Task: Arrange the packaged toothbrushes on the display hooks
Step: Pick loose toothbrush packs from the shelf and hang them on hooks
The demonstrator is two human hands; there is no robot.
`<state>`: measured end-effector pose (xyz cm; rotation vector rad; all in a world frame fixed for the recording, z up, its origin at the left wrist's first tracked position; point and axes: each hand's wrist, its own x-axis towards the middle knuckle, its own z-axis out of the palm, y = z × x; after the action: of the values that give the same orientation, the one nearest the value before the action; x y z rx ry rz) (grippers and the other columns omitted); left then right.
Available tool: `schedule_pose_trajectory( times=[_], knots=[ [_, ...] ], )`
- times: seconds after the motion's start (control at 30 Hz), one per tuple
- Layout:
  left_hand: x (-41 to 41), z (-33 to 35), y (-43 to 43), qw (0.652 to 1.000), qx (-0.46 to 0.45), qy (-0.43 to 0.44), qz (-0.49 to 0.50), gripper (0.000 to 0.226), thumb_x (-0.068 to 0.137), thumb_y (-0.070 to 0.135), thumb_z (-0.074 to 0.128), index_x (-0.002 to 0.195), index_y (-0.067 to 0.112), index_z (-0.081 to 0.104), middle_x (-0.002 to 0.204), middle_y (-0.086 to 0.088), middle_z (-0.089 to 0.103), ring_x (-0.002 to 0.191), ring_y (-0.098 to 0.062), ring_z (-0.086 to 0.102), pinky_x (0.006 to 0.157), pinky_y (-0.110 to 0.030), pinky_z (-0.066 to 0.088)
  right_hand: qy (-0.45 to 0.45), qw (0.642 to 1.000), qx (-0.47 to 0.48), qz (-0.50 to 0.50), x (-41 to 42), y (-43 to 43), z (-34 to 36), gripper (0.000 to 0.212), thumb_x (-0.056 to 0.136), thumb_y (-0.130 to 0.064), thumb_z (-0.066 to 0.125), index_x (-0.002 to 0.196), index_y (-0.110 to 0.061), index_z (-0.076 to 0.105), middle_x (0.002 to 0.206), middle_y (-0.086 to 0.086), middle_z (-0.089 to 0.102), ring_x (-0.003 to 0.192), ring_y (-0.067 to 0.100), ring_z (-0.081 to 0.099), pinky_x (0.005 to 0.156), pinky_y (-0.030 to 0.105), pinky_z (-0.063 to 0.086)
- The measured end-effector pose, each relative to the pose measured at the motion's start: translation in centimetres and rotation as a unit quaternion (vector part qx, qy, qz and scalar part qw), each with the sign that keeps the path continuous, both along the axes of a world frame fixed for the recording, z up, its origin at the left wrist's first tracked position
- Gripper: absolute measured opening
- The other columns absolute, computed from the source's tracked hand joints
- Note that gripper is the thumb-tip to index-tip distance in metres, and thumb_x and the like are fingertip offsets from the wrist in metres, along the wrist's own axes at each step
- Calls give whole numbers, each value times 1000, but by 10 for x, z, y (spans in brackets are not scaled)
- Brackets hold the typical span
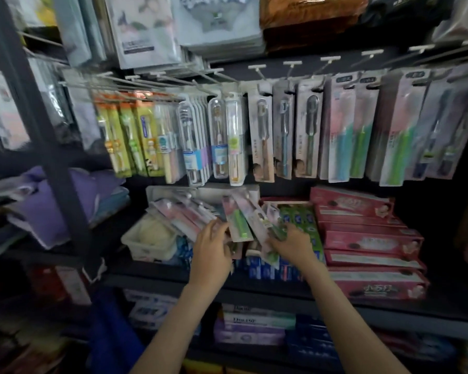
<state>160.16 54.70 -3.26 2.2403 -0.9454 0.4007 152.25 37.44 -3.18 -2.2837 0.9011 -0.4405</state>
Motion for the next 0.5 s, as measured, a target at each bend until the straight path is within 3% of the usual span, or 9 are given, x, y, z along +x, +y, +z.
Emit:
schedule_pose_trajectory(
  times=[0.07, 0.13, 0.2, 0.27, 0.33, 0.5],
  knots=[
    [0, -1, 2, 1000, -21, 12, -13, 44, 91, 3, 48, 134, 14, 49, 144, -10, 37, 134, -26, 31, 109, -39, 33, -12, 1000, 14, -16, 1, 2, 3, 56, 88, -40, 59, 131, -5, 47, 120, 16, 59, 116, 34, 51, 96, 37, 42],
    [-5, 0, 0, 997, -70, 31, -32, 39, 91, 5, 50, 129, 15, 53, 136, -7, 45, 126, -25, 41, 105, -38, 40, -63, 997, 40, -38, -2, 6, 5, 35, 91, -25, 55, 118, -4, 57, 103, 13, 64, 93, 28, 59, 73, 30, 48],
    [-15, 3, -1, 990, -111, 73, -37, 36, 92, 5, 50, 126, 17, 54, 127, -2, 48, 118, -16, 44, 99, -25, 40, -102, 991, 69, -60, -6, 11, 5, 27, 92, -18, 51, 115, -4, 58, 92, 8, 61, 77, 21, 56, 58, 27, 43],
    [-24, 3, -3, 984, -129, 119, -41, 33, 94, 8, 49, 125, 19, 54, 123, -1, 49, 107, -7, 43, 88, -15, 34, -132, 983, 98, -77, -12, 15, 1, 27, 92, -18, 49, 116, -7, 57, 94, 8, 61, 79, 21, 55, 64, 29, 44],
    [-31, 1, -9, 977, -137, 154, -53, 31, 95, 10, 48, 124, 18, 54, 119, -3, 53, 98, -6, 43, 81, -14, 33, -186, 966, 154, -90, -20, 19, -3, 22, 93, -17, 50, 110, -7, 60, 92, 9, 61, 81, 22, 56, 70, 32, 46],
    [-45, -5, -20, 951, -152, 250, -97, 30, 96, 12, 49, 125, 16, 51, 108, 5, 52, 94, -7, 53, 71, -13, 39, -275, 917, 265, -116, -48, 21, -13, 16, 93, -11, 52, 104, -5, 61, 94, 16, 64, 80, 25, 59, 69, 34, 46]
  ],
)
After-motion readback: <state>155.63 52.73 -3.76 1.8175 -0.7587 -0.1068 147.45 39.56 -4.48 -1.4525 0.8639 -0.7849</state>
